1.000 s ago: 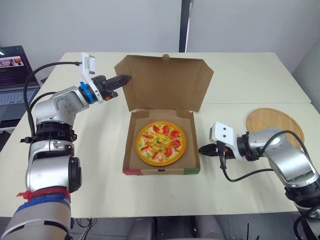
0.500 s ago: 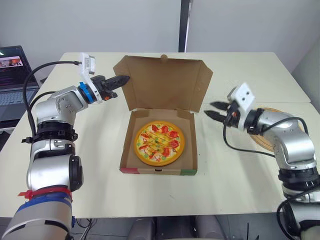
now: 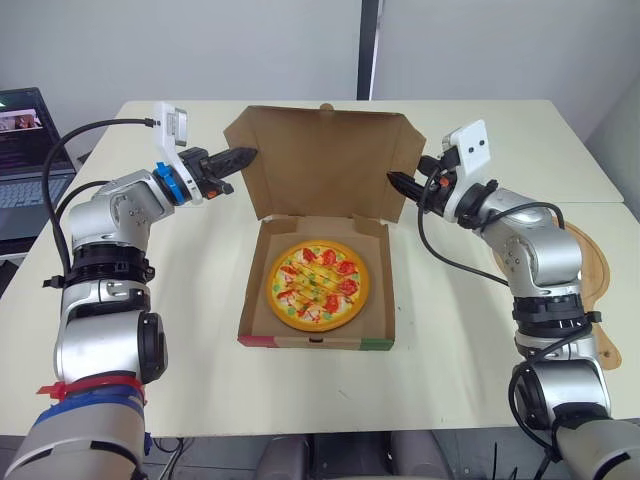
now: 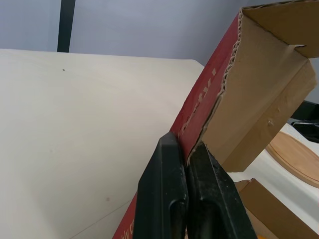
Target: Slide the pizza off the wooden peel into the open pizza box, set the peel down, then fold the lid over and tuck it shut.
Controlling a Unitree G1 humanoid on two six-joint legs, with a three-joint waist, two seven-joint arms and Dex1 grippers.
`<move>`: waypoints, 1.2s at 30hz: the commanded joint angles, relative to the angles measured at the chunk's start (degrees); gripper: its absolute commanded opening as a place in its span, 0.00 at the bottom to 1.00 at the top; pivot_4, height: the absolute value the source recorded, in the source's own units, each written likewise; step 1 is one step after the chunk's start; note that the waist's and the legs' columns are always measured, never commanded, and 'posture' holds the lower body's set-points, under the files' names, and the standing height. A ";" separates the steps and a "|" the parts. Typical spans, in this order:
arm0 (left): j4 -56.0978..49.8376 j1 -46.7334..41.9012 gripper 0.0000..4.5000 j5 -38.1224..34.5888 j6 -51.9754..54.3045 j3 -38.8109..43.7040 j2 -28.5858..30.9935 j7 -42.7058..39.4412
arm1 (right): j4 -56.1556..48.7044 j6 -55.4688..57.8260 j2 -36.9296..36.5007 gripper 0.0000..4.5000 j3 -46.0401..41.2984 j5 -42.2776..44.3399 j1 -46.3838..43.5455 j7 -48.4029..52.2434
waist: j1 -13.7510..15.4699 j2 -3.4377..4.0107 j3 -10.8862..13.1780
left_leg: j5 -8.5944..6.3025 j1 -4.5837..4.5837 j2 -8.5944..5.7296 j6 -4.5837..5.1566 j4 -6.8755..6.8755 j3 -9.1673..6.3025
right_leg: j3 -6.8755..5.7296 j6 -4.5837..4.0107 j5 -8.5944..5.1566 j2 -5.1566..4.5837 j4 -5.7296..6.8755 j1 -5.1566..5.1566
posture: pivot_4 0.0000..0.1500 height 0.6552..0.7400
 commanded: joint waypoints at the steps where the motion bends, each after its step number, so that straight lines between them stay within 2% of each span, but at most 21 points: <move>1: -2.42 -0.62 0.00 -0.23 0.11 1.30 -0.04 0.00 | -0.43 -1.44 0.31 0.33 -0.84 1.30 -2.23 -0.39 | -0.04 0.00 0.00 | 0.00 0.00 0.00 0.00 0.00 0.00 | 0.00 0.00 0.00 0.00 0.01 0.00 | 1.00 1.00; 5: -3.05 -0.64 0.00 -0.35 0.45 1.50 -0.14 0.00 | 0.37 -1.95 0.58 0.02 -0.72 1.33 -2.87 -0.66 | -0.24 0.00 0.00 | 0.00 0.00 0.00 0.00 0.02 0.01 | 0.01 0.00 0.00 0.00 0.08 -0.03 | 1.00 1.00; 6: -3.42 -0.66 0.00 -0.46 0.69 1.60 -0.19 0.11 | 0.59 -1.99 0.70 0.01 -0.69 1.33 -3.11 -0.80 | -0.30 0.00 0.00 | 0.00 0.00 0.00 0.00 0.02 0.01 | 0.01 0.00 0.00 0.00 0.10 -0.04 | 1.00 1.00; 12: -10.21 1.14 0.00 0.39 2.55 0.70 -0.52 3.26 | -1.75 -0.94 1.08 0.01 -0.64 1.41 -4.02 -2.60 | -0.66 0.00 0.00 | 0.00 0.00 -0.01 0.00 0.04 0.02 | 0.05 0.00 0.00 0.00 0.47 -0.11 | 1.00 1.00; 20: -26.89 4.58 0.00 -1.83 13.45 2.05 -3.97 15.24 | -11.15 3.92 0.85 0.01 0.11 0.85 -3.51 -7.22 | -0.67 0.00 0.00 | 0.01 -0.01 -0.01 -0.01 0.11 0.05 | 0.14 0.00 0.00 -0.02 0.52 -0.18 | 1.00 1.00; 25: -32.47 3.89 0.00 -3.73 18.82 4.25 -5.73 20.56 | -16.72 8.00 1.14 0.01 0.25 1.47 -3.00 -9.36 | -0.68 0.00 0.00 | 0.01 -0.02 -0.01 -0.01 0.20 0.09 | 0.18 0.00 0.00 -0.02 0.54 -0.23 | 1.00 1.00; 36: -41.71 4.17 0.00 -9.36 28.19 6.39 -8.05 24.06 | -25.47 12.92 0.38 0.01 0.56 2.72 0.88 -9.86 | -0.55 0.00 0.00 | 0.01 -0.04 -0.02 -0.01 0.27 0.11 | 0.20 0.00 0.00 -0.02 0.56 -0.23 | 1.00 1.00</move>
